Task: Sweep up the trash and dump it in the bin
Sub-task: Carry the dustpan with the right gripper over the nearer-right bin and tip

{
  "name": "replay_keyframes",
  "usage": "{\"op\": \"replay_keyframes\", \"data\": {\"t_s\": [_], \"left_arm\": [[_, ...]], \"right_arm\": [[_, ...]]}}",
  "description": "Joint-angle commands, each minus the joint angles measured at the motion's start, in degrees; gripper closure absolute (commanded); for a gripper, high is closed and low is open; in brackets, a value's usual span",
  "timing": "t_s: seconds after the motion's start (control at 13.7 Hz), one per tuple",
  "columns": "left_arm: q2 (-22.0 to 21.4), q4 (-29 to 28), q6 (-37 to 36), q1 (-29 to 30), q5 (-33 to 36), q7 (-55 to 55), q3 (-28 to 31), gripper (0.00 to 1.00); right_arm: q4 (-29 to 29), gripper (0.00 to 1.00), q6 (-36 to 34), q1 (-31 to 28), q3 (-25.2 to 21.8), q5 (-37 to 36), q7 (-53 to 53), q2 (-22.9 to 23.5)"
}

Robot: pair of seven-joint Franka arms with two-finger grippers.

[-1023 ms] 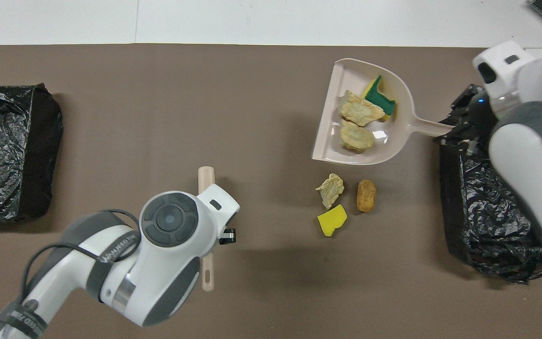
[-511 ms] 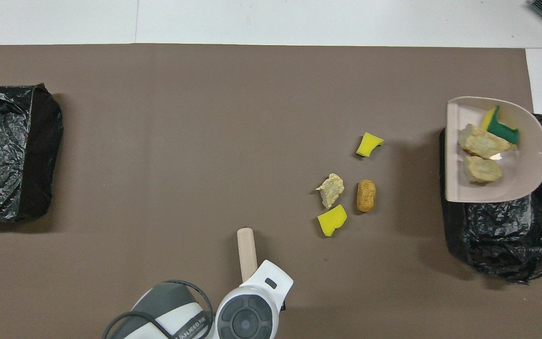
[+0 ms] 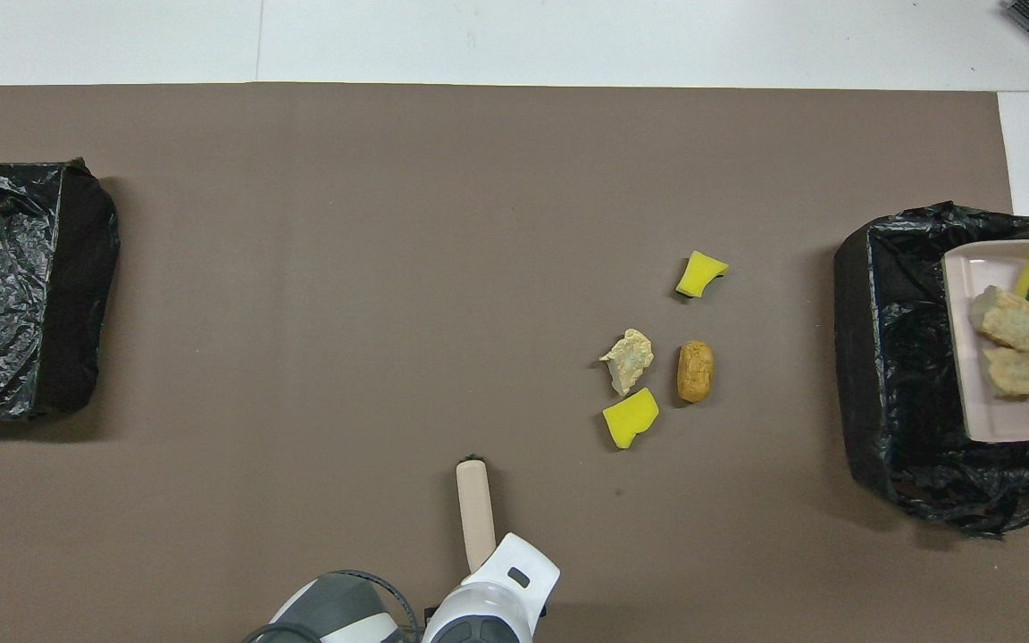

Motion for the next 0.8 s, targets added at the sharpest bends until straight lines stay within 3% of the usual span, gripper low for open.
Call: {"op": "replay_keyframes", "data": {"t_s": [0.0, 0.07, 0.15, 0.22, 0.37, 0.51, 0.73], "left_arm": [[-1.7, -1.8, -0.7, -0.2, -1.0, 4.1, 0.9, 0.49], [-1.1, -1.2, -1.0, 0.6, -1.1, 3.7, 1.0, 0.32], [-0.4, -0.6, -1.4, 1.7, -1.0, 3.7, 1.0, 0.09], [-0.4, 0.0, -2.5, 2.6, -1.0, 3.7, 1.1, 0.00], [-0.5, 2.3, -6.1, 5.1, -0.4, 6.3, 1.4, 0.00], [-0.6, 6.5, -9.7, 9.7, 4.4, 10.1, 1.3, 0.00], [-1.0, 11.5, -12.2, 18.5, 7.7, 19.3, 1.4, 0.00]], "right_arm": [[-8.8, 1.00, 1.6, 3.8, 0.3, -6.3, 6.6, -6.0], [-9.2, 1.00, 1.3, 4.7, 0.3, -6.5, 6.9, -6.2], [-9.1, 1.00, -0.2, 6.3, 0.2, -6.8, 7.3, -6.3], [-8.7, 1.00, -2.0, 7.0, 0.2, -7.3, 8.9, -6.3], [-7.2, 1.00, -2.7, 7.1, 0.2, -7.5, 8.7, -6.4], [-2.1, 1.00, -8.1, 7.5, 0.4, -7.5, 7.9, -6.8], [5.4, 1.00, -15.4, 7.7, 4.7, -7.6, 7.2, -6.9]]}}
